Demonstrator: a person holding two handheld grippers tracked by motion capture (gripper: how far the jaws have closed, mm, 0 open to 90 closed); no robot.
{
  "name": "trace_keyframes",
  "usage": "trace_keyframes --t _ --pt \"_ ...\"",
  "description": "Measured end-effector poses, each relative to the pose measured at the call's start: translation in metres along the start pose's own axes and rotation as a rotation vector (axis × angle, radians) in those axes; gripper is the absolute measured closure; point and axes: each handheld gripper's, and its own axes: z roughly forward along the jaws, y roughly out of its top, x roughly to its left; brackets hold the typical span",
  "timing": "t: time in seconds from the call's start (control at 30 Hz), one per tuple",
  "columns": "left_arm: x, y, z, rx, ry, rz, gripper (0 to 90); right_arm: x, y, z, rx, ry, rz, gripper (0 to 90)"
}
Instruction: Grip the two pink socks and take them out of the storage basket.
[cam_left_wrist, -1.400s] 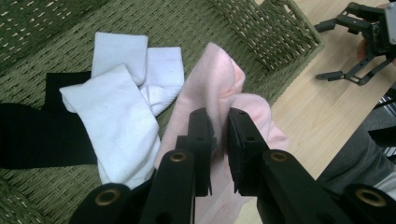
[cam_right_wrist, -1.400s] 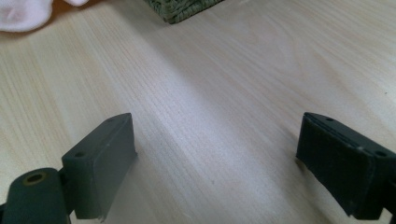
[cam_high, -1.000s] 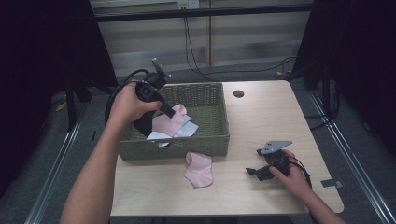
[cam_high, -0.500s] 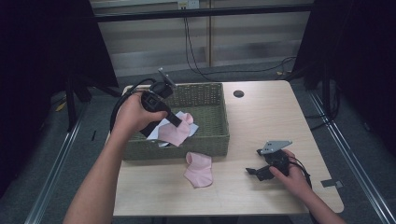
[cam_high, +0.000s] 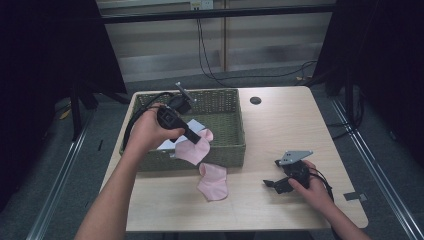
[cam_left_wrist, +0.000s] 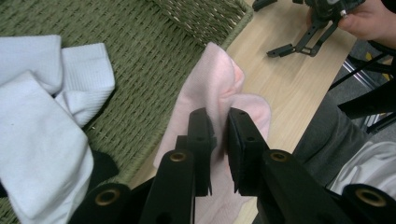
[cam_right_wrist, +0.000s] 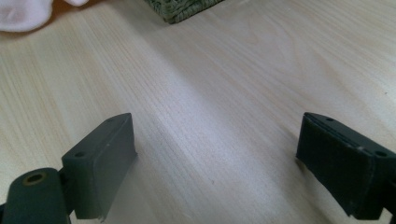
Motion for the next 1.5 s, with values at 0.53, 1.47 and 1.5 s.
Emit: trace_keyframes --t 0.53,1.47,1.5 --pt "-0.014 -0.018 0.03 -0.01 -0.014 0.036 79.6 0.0 0.0 0.0 0.004 0.002 0.001 10.7" --pt "-0.013 -0.062 0.065 -0.071 0.041 0.067 51.6 0.0 0.0 0.001 0.0 0.005 -0.001 10.7" --pt "-0.012 -0.065 0.066 -0.071 0.041 0.063 51.5 0.0 0.0 0.001 0.0 0.004 -0.001 10.7"
